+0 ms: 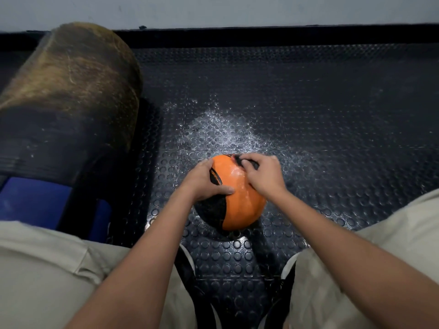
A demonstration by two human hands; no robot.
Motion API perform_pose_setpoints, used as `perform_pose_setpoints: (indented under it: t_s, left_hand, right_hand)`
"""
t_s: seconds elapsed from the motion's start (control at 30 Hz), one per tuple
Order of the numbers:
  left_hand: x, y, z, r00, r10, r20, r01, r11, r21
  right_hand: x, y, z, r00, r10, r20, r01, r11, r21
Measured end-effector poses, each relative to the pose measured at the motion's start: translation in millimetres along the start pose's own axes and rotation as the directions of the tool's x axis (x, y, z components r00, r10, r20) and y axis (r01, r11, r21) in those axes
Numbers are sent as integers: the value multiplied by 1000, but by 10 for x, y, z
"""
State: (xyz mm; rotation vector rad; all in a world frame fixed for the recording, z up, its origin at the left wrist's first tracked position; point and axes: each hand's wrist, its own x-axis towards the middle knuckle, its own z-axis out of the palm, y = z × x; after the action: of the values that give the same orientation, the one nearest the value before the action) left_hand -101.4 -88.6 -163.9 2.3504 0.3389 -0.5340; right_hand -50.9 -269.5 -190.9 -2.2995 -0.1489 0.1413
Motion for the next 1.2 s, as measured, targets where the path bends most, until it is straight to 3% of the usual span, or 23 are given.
perform_pose_setpoints:
  t_s: [0.1,0.3,0.5,0.63,0.7,0.9,1.0,1.13,1.2]
  left_hand:
    - [29,-24,9,1000,-16,7,17,1000,-25]
    - [99,-215,-29,997,-74,29,77,989,-124]
    - [40,-163,-18,994,-98,40,102,989,-106]
    - [97,-220,-12,995,-98,36,102,985,-137]
    - [93,-230,-18,994,-106,38,111,979,-171]
    - [68,-184,4,994,-105,32,107,989,-103]
    - [88,-208,-15,994,-101,46,106,987,-125]
    - [74,-274,-43,992,-119,39,125,971,-202]
    - [63,-292,-49,992,-120,47,127,971,-202]
  right_hand:
    - [-1,25,-4,997,64,-37,-63,998,27]
    - [-89,-119,86,988,-114,105,117,993,-29]
    - [-10,35,19,988,121,-92,-117,992,51]
    - [-158,-153,109,996,-62,67,64,998,-18]
    - [-193,-154,84,988,-135,80,136,991,-9]
    - [-24,51,30,990,120,-76,-118,992,34]
    - [-123,-45,81,998,59,-31,-58,998,19]
    - [-226,-143,89,983,-158,90,160,987,-18]
    - [-181,-70,48,998,-56,38,56,998,15]
